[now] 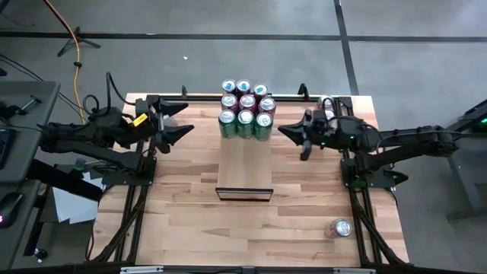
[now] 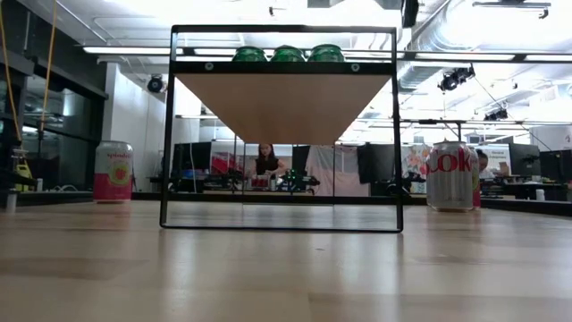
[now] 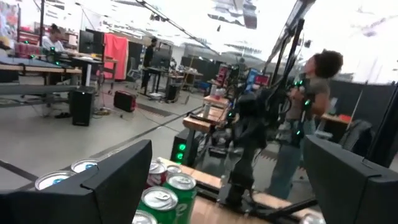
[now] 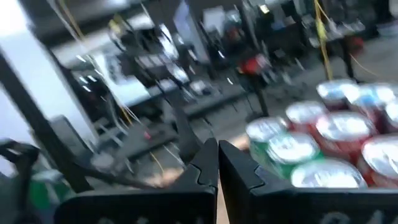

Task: Place canned beverage on shelf
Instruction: Put the middle red silver soda can on the shelf

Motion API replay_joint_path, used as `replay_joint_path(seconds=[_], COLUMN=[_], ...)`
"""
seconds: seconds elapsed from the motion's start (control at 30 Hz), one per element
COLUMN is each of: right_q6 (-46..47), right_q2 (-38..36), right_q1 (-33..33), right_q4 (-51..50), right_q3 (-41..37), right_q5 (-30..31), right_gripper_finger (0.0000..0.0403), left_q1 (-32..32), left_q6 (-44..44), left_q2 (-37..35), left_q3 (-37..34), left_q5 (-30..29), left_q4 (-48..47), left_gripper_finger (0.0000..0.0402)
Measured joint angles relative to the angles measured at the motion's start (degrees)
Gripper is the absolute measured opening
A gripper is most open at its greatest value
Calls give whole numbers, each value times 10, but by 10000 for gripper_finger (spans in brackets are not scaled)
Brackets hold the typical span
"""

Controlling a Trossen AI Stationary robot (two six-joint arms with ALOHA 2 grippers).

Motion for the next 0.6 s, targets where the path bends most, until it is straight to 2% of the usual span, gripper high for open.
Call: replay_joint_path(seconds=[0.13,0.23,0.33,0.5,0.53,0.6], right_q6=[-1,-1,-1,-9,-12,-16], right_q2=[-5,-3,0,0,0,0], right_q1=[0,0,0,0,0,0], right_q4=[16,14,12,14,14,14], right_q3=[0,0,0,0,0,0], right_q5=[-4,-4,-4,-1,-1,0], right_gripper_finger=[0,0,0,0,0,0], left_q1=[0,0,0,0,0,0], left_q6=[38,45,35,14,10,4], left_q2=[3,11,17,14,9,-2], left_q3=[0,0,0,0,0,0], left_q5=[0,-18,-30,-8,-1,3], left_q4=[-21,-42,-66,-82,-83,-84], left_gripper_finger=[344,310,239,45,23,17])
